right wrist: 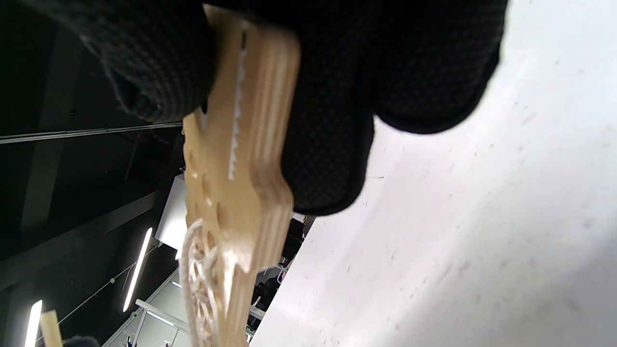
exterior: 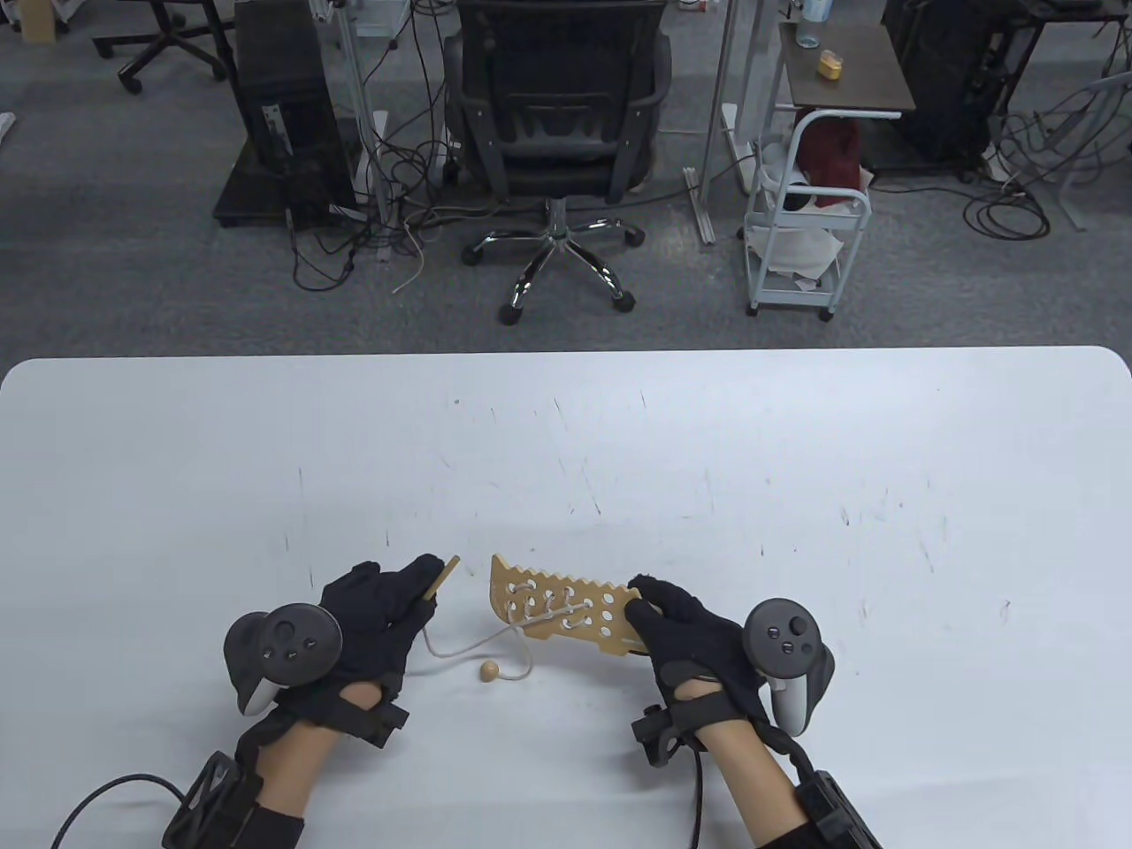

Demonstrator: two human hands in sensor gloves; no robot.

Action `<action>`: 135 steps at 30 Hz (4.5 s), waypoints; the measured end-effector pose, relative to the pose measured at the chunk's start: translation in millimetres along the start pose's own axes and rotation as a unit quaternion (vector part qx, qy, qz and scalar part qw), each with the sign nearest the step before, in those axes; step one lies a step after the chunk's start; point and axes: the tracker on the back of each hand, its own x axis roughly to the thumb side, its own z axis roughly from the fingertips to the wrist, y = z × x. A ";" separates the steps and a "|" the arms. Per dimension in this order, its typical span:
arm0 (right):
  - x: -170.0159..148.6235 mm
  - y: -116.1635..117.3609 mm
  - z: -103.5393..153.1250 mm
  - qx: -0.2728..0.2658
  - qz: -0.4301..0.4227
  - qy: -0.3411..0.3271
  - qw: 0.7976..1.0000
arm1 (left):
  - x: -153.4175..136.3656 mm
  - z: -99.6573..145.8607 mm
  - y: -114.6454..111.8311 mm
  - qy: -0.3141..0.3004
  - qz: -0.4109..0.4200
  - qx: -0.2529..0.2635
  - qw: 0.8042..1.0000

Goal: Thread rope through all holes on crocodile lacing toy

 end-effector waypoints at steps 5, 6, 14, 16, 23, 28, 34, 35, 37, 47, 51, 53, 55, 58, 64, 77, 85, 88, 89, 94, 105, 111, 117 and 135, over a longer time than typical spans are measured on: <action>4.1 4.4 1.9 0.004 0.018 -0.014 1.000 | 13.4 0.2 -6.4 -0.023 -0.001 -0.018 1.000; 5.2 5.5 2.4 0.005 0.021 -0.017 1.000 | 16.3 0.3 -7.8 -0.028 -0.002 -0.022 0.999; 11.5 12.8 5.9 0.011 0.035 -0.033 0.999 | 34.4 1.6 -17.6 -0.056 0.002 -0.048 0.997; 14.1 15.2 7.0 0.016 0.041 -0.040 0.998 | 39.5 2.3 -20.9 -0.065 0.005 -0.055 0.996; 23.0 20.2 11.8 0.028 0.044 -0.059 0.997 | 54.2 4.2 -28.5 -0.088 0.002 -0.067 0.994; 29.2 22.3 14.8 0.034 0.050 -0.074 0.995 | 59.8 5.1 -30.5 -0.092 0.003 -0.068 0.993; 37.2 26.2 19.6 0.039 0.070 -0.095 0.992 | 62.5 4.9 -29.4 -0.088 0.023 -0.065 0.994; 38.3 26.7 20.3 0.040 0.072 -0.098 0.992 | 62.9 5.0 -29.1 -0.087 0.030 -0.063 0.994; 40.3 27.0 21.6 0.037 0.078 -0.103 0.991 | 63.7 5.4 -28.0 -0.086 0.038 -0.057 0.994; 42.1 28.2 23.5 0.035 0.086 -0.110 0.990 | 64.4 8.2 -26.0 -0.089 0.036 -0.018 0.995; 43.4 29.2 24.5 0.039 0.084 -0.112 0.989 | 65.0 8.3 -26.3 -0.093 0.026 -0.017 0.995; 45.9 31.9 26.2 0.042 0.085 -0.120 0.988 | 66.2 8.8 -29.0 -0.095 0.026 -0.022 0.995; 48.7 34.4 28.3 0.044 0.086 -0.129 0.987 | 68.4 9.6 -32.1 -0.095 0.008 -0.020 0.995; 51.0 37.3 30.3 0.048 0.088 -0.136 0.986 | 70.6 9.5 -35.0 -0.088 -0.021 -0.016 0.996; 53.7 44.1 33.8 0.065 0.081 -0.146 0.984 | 71.5 9.0 -40.8 -0.073 -0.036 -0.020 0.996; 57.3 45.8 36.8 0.070 0.056 -0.145 0.985 | 72.5 8.8 -41.4 -0.074 -0.066 -0.010 0.995; 53.3 32.6 32.4 0.042 0.036 -0.121 0.991 | 61.1 8.8 -23.3 -0.047 -0.057 0.023 0.997; 51.6 28.5 30.8 0.036 0.032 -0.114 0.992 | 53.9 8.6 -14.8 -0.030 -0.055 0.039 0.997; 51.2 27.5 30.5 0.034 0.030 -0.112 0.993 | 51.6 8.6 -12.5 -0.025 -0.054 0.045 0.997; 48.3 20.9 28.2 0.024 0.013 -0.099 0.995 | 33.5 7.9 1.1 0.015 -0.041 0.069 0.997; 34.3 15.5 23.3 0.035 -0.069 -0.038 0.996 | -12.6 2.6 0.3 0.118 -0.003 0.043 0.992; 29.7 18.6 21.9 0.056 -0.112 -0.016 0.992 | -18.0 -0.5 -15.5 0.121 0.026 -0.008 0.992; 28.4 24.6 21.4 0.082 -0.140 -0.013 0.987 | -18.2 -2.5 -40.4 0.111 0.111 -0.081 0.984; 27.8 46.4 25.2 0.173 -0.207 0.009 0.963 | 19.1 4.1 -81.0 0.049 0.287 -0.218 0.931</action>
